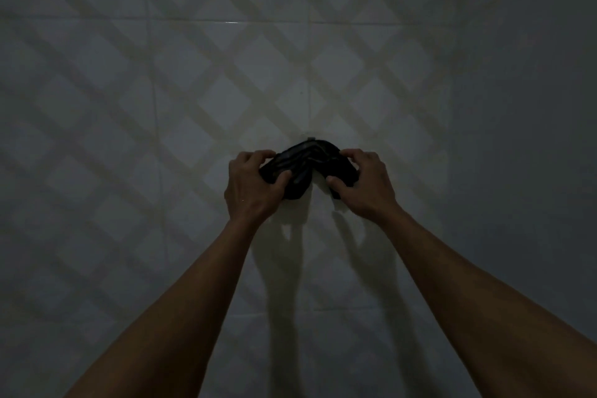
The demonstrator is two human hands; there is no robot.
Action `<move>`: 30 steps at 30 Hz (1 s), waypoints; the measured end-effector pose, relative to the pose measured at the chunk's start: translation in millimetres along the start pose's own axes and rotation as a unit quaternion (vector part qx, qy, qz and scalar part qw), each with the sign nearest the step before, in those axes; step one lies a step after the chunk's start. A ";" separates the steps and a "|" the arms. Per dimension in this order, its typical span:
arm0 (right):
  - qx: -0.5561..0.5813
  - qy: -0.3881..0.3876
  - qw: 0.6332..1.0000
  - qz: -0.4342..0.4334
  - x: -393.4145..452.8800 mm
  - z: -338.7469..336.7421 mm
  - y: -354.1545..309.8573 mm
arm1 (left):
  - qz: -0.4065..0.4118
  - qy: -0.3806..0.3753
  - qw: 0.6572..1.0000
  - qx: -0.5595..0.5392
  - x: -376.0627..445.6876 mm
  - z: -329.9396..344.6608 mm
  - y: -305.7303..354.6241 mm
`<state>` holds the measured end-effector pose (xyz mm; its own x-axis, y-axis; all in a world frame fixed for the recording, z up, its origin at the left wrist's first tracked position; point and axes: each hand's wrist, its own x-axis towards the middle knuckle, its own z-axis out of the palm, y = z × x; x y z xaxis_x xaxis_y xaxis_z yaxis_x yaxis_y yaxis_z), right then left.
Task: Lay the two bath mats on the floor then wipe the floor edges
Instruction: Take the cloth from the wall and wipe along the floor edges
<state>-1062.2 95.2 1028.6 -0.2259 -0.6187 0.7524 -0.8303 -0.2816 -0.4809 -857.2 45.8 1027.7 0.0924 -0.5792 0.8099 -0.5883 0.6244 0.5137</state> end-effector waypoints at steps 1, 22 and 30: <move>-0.011 -0.003 1.000 -0.007 3.7 4.3 2.4 | -0.007 -0.008 1.000 0.009 3.7 4.7 0.0; 0.167 0.012 0.986 -0.023 29.9 6.6 -22.0 | -0.013 -0.002 0.996 -0.092 12.1 11.8 25.4; 0.250 -0.045 0.951 0.177 -30.0 16.3 -32.1 | -0.181 -0.077 0.952 -0.235 -31.6 5.3 15.1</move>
<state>-1020.4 110.8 1014.2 -0.3841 -0.7932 0.4727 -0.3596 -0.3430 -0.8678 -873.3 70.8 1008.3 0.0798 -0.8483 0.5235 -0.1124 0.5142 0.8503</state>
